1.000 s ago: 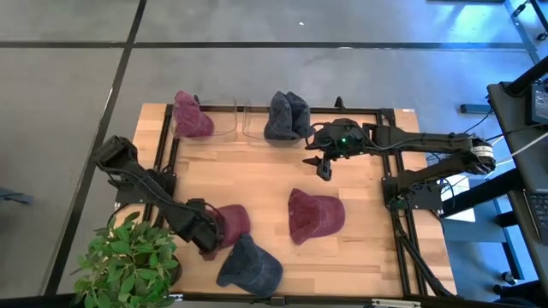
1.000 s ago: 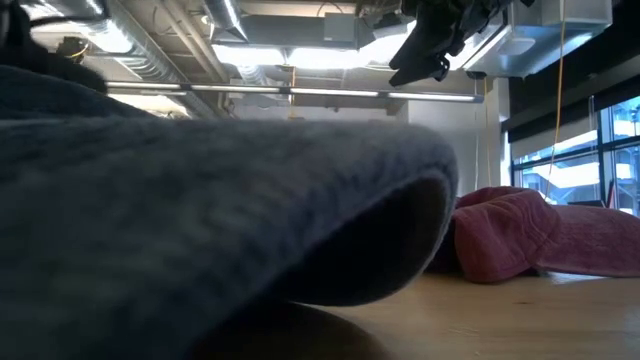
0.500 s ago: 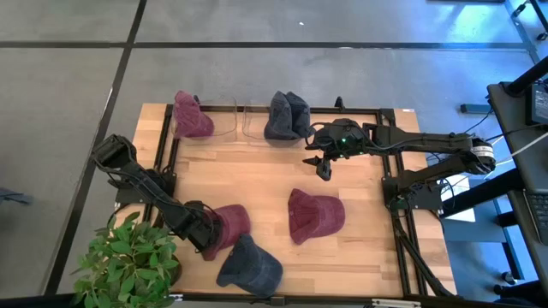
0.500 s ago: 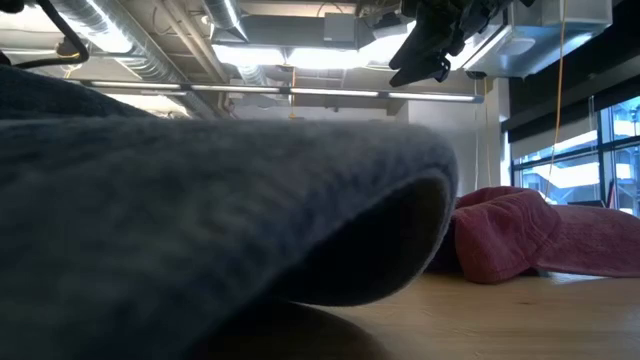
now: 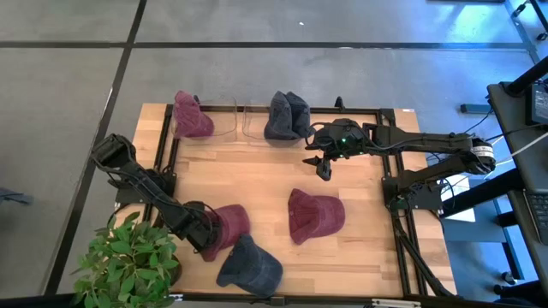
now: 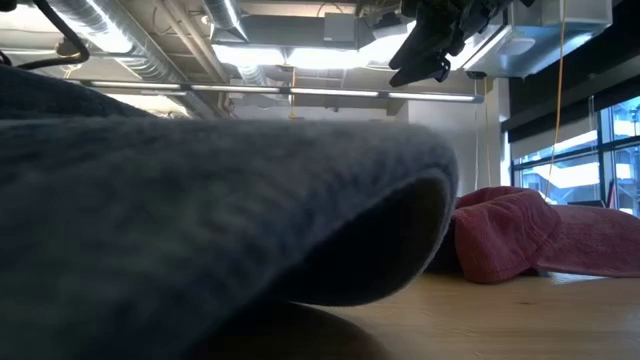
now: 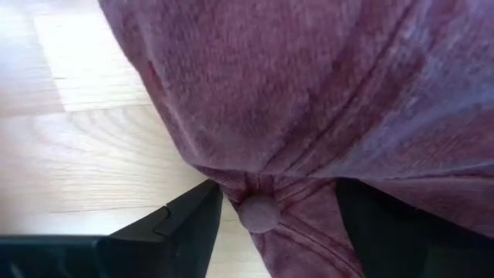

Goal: Pick & Place hat
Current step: Put the left dark red cap into the left transparent bin

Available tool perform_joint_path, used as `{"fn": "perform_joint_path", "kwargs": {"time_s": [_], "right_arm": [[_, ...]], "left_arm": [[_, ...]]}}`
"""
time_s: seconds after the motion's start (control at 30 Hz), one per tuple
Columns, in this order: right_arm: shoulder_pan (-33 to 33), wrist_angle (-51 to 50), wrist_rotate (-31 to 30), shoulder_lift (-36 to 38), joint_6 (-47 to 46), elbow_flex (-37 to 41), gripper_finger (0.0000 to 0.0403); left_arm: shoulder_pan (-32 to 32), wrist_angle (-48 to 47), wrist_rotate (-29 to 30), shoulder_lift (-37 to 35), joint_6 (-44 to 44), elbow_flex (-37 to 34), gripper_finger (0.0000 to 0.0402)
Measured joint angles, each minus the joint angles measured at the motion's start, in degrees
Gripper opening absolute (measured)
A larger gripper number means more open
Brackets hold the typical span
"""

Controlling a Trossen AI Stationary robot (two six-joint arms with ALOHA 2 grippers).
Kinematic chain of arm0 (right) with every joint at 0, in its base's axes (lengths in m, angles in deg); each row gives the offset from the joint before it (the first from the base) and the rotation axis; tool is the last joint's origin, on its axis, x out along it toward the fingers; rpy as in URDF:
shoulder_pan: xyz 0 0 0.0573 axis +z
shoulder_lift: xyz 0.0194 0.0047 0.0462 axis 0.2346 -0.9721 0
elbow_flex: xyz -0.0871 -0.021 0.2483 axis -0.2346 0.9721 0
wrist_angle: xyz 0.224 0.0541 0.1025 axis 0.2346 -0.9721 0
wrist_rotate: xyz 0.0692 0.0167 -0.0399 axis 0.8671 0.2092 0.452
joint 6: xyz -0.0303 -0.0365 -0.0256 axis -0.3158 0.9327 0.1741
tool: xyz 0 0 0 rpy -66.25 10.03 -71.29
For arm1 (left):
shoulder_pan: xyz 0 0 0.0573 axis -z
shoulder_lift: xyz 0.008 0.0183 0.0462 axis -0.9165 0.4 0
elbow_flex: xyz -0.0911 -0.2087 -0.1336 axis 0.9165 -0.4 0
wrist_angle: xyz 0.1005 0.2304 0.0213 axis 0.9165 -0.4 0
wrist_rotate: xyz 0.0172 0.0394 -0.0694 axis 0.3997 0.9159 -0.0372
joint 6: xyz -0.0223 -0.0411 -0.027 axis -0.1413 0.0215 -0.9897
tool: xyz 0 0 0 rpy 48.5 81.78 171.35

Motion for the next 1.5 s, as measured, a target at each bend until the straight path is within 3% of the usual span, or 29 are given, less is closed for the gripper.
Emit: {"fn": "perform_joint_path", "kwargs": {"time_s": [0.37, 0.53, 0.8, 1.03, 1.5], "right_arm": [[0.0, 0.0, 0.0, 0.0, 0.1, 0.0, 0.0227], [0.0, 0.0, 0.0, 0.0, 1.0, 0.0, 0.0227], [0.0, 0.1, -0.1, 0.0, 2.4, 0.0, 0.0227], [0.0, 0.6, -0.1, 0.0, 3.1, 0.0, 0.0227], [0.0, 0.7, 0.0, 0.0, 3.1, 0.0, 0.0227]], "left_arm": [[0.0, 0.1, 3.0, 0.1, -0.3, -0.1, 0.0094], [-0.1, -0.7, 8.3, 0.3, 0.0, 1.0, 0.0022], [-2.9, -1.2, 21.7, -0.9, 4.2, 6.7, 0.0021], [-9.4, -1.4, 32.1, -6.9, 19.3, 12.0, 0.0021], [-27.9, -0.9, 32.0, -16.5, 60.9, 26.7, 0.0021]]}}
